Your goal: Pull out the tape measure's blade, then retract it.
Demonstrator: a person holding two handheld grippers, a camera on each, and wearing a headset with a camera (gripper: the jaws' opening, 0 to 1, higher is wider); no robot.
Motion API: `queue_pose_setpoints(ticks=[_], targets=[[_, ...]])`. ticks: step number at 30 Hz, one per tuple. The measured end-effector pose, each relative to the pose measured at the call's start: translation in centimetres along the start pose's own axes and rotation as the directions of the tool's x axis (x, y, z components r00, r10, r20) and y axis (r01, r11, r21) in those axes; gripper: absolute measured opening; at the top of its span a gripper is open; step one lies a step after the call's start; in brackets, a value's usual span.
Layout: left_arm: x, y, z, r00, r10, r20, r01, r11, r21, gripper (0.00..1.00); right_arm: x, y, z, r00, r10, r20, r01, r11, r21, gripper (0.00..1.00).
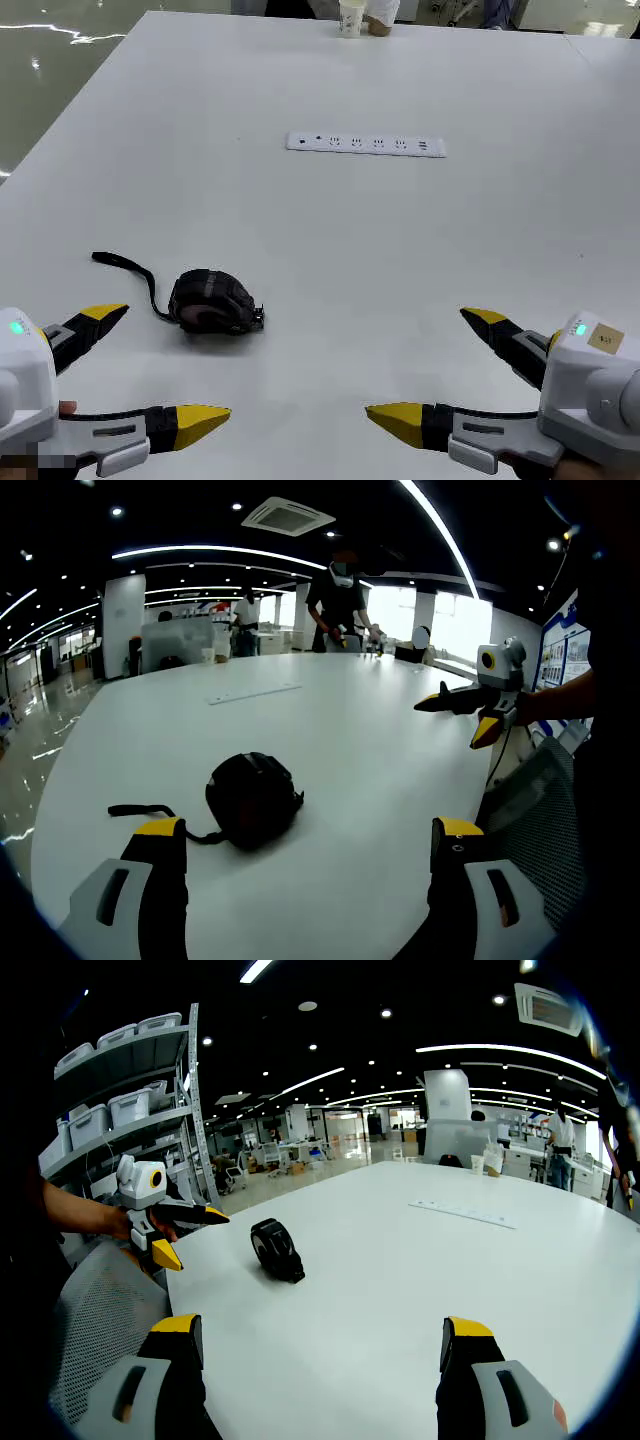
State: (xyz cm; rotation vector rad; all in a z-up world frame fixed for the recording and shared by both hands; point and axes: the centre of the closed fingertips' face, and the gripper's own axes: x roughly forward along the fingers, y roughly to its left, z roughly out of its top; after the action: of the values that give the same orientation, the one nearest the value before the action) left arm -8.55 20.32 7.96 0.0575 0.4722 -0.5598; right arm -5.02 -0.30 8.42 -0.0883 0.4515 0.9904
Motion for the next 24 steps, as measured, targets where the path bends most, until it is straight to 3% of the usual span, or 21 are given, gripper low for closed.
queue_pose_setpoints(ticks=[24], targets=[[0.11,0.16,0.04,0.9999,-0.009,-0.008,0.009,1.000,0.020,0.99,-0.08,-0.11,0.17,0.9999,0.000,0.017,0.000,1.000,-0.017,0.99]])
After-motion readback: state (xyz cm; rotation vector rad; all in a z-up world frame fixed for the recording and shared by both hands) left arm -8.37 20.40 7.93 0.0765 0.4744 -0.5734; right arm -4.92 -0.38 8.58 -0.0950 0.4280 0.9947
